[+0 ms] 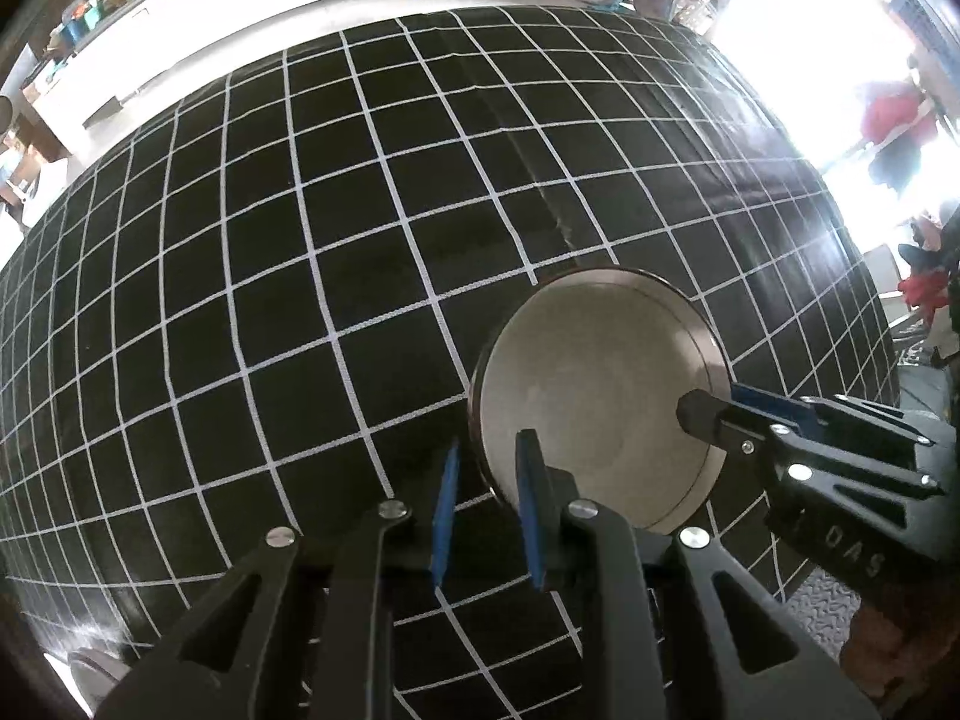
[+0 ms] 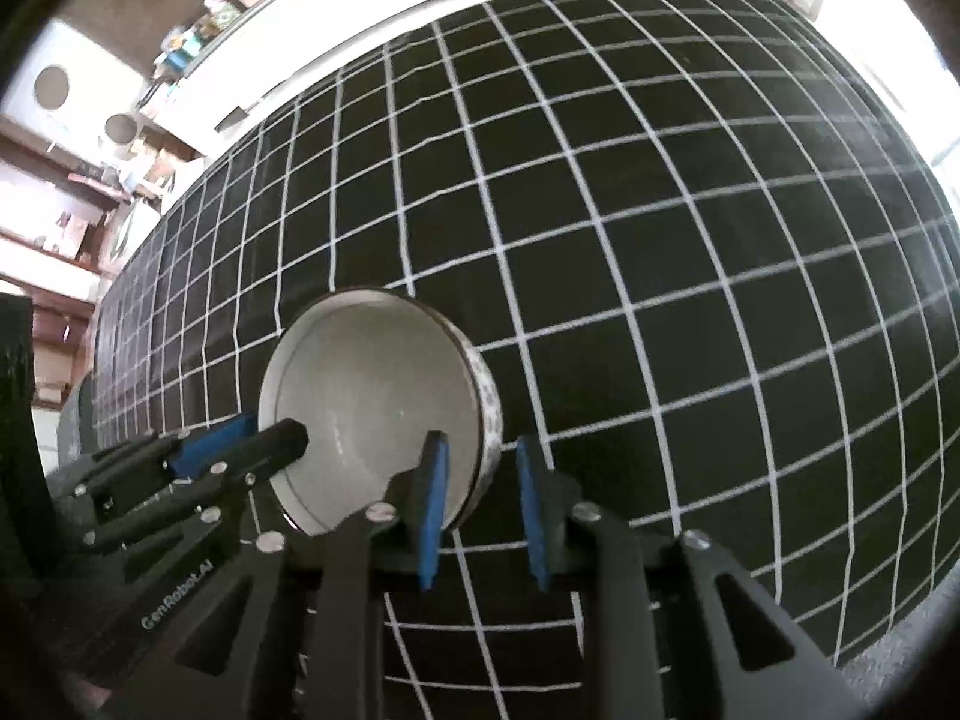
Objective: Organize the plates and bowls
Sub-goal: 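Lift the speckled bowl and carry it over the white bowls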
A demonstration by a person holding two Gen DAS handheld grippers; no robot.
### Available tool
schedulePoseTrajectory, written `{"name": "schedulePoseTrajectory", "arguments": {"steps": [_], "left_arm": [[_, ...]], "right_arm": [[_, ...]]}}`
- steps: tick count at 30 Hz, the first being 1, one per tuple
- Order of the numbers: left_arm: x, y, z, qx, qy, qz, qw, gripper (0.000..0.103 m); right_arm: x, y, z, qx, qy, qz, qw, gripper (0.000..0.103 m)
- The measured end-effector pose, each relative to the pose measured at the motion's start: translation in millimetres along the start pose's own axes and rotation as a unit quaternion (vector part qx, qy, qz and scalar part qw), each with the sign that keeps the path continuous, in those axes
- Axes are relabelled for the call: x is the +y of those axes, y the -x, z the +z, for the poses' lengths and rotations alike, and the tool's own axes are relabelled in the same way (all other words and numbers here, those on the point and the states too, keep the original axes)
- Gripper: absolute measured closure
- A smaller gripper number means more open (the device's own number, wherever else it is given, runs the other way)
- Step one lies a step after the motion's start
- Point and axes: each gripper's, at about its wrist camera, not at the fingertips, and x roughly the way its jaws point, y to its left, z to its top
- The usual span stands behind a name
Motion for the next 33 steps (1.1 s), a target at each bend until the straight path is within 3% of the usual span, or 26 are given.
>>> {"name": "schedulePoseTrajectory", "arguments": {"steps": [7, 26, 33], "left_arm": [[14.3, 2.6, -7.8, 0.01, -0.006, 0.011, 0.9999, 0.092], [150.4, 39.9, -97.8, 0.028, 0.069, 0.047, 0.9961, 0.092], [195.4, 52.3, -127.7, 0.023, 0.098, 0.038, 0.9942, 0.092]], "right_arm": [[18.0, 0.3, -11.3, -0.003, 0.033, -0.012, 0.999, 0.084], [137.9, -26.2, -54.8, 0.041, 0.122, 0.007, 0.992, 0.084], [170.6, -38.2, -55.8, 0.056, 0.149, -0.002, 0.987, 0.084]]}}
